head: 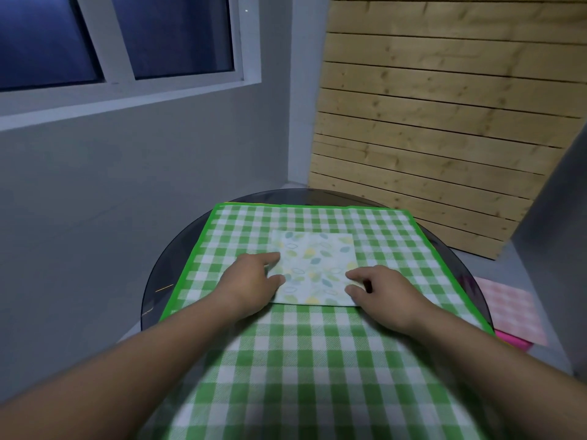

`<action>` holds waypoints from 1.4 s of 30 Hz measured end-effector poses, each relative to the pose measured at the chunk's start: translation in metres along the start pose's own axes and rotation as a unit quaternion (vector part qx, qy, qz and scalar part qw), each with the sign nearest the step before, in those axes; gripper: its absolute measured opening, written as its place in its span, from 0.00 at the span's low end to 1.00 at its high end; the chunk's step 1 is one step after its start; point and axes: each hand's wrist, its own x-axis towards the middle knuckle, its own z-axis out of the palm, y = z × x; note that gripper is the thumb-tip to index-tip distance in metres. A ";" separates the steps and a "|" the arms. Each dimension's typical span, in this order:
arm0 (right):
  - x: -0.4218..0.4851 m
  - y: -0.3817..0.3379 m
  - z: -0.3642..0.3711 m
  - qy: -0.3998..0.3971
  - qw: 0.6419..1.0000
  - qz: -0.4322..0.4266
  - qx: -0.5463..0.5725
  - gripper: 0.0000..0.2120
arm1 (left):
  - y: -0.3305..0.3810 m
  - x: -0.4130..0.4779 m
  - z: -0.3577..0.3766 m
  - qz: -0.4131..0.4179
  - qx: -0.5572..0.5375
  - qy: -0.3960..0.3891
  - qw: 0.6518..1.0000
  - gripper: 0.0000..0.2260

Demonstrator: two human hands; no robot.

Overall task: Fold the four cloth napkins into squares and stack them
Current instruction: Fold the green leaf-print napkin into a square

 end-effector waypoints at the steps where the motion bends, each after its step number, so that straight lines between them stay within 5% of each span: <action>1: 0.000 0.000 0.000 -0.003 1.000 0.003 0.005 0.21 | -0.001 0.001 0.001 -0.001 0.013 -0.005 1.000 0.24; 5: -0.001 0.001 -0.001 -0.013 1.000 0.003 0.001 0.20 | 0.003 0.000 0.006 0.023 0.097 -0.022 0.995 0.12; 13: 0.000 0.000 -0.001 -0.017 1.000 0.009 0.002 0.20 | 0.011 -0.004 0.022 0.066 0.275 0.046 0.958 0.23; 17: -0.001 0.000 -0.002 -0.014 1.000 0.010 -0.011 0.20 | 0.010 0.008 0.025 0.163 0.253 -0.021 0.953 0.27; 24: 0.003 -0.003 0.003 0.040 0.998 0.007 -0.038 0.15 | -0.003 0.015 0.037 0.158 0.259 -0.071 0.950 0.29; 27: 0.009 -0.016 0.016 0.111 0.980 -0.097 -0.136 0.18 | -0.002 0.016 0.039 0.158 0.266 -0.068 0.949 0.28; 32: 0.018 -0.025 0.047 -0.055 0.967 -0.142 -0.203 0.27 | -0.002 0.017 0.039 0.156 0.270 -0.070 0.947 0.28; 42: 0.007 0.018 0.016 -0.119 0.961 -0.052 -0.244 0.29 | -0.007 0.016 0.034 0.152 0.277 -0.073 0.946 0.32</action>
